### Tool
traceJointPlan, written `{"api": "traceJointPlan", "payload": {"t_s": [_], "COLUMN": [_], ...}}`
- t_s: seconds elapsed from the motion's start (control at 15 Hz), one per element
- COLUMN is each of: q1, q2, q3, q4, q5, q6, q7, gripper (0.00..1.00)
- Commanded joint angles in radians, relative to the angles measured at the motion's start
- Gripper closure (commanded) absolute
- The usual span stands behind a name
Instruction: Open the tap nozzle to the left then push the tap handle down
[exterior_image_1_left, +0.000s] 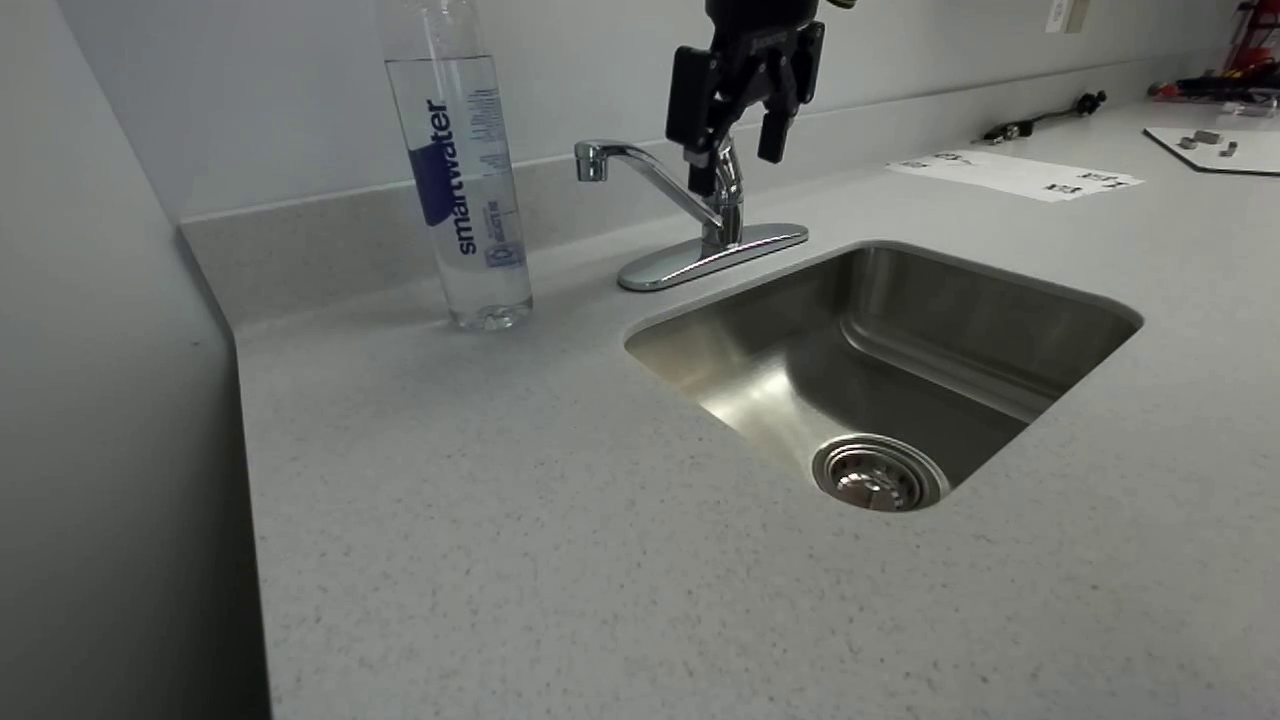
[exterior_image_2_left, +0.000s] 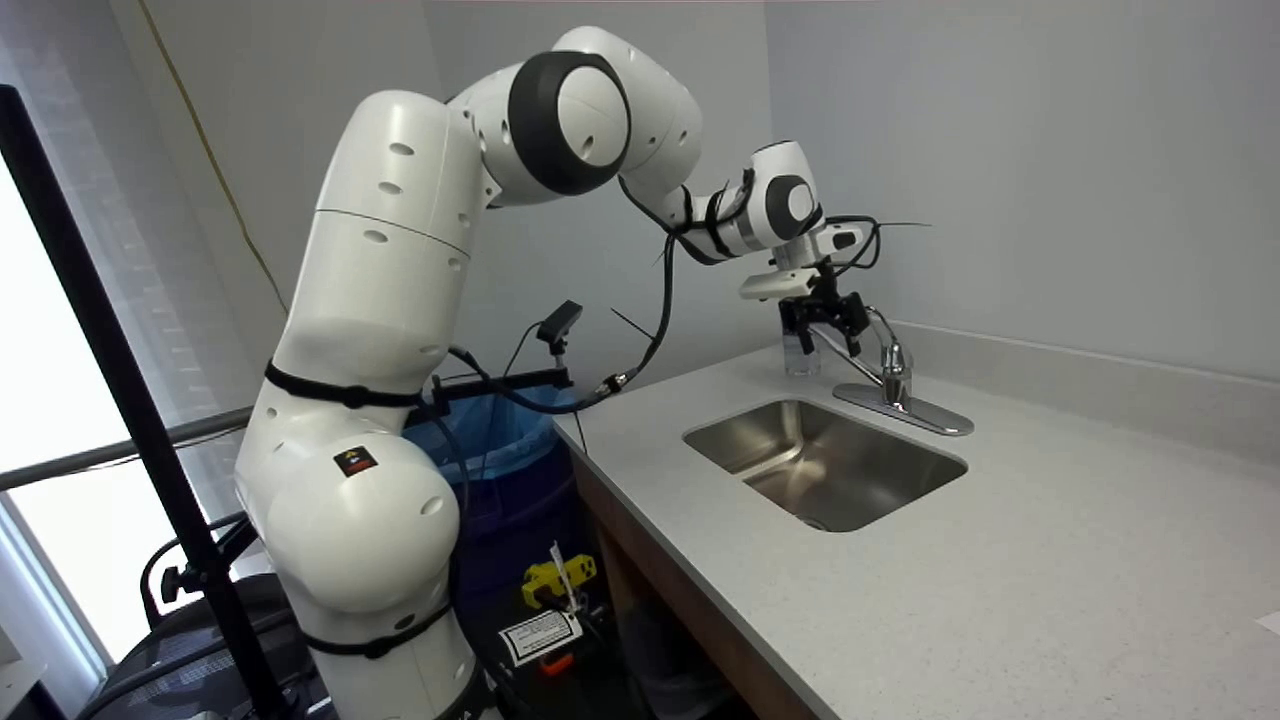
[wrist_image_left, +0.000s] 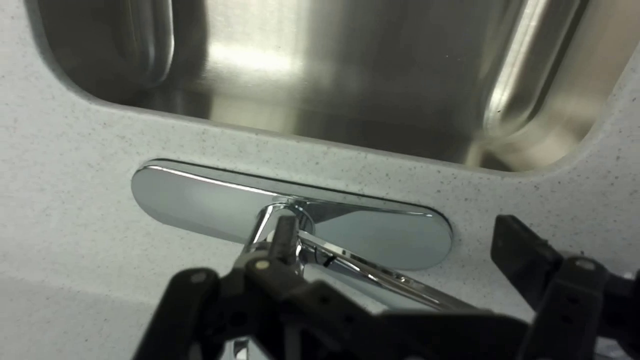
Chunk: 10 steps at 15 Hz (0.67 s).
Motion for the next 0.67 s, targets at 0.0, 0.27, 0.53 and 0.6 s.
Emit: {"api": "traceJointPlan", "payload": {"t_s": [0.0,0.27,0.53,0.6], "q1": [-0.032,-0.044,-0.061,-0.062], "q2": [-0.119,-0.191,-0.244,-0.252], "q3": [0.028,0.038,0.042,0.039], "q4": [-0.143,-0.209,-0.23,-0.23], "q5": [0.029,0.045,0.07,0.069], "q6": [0.082,0.146,0.202,0.22], "q7": [-0.064,-0.091,-0.108,-0.103], "gripper": [0.0,0.0,0.0,0.0]}}
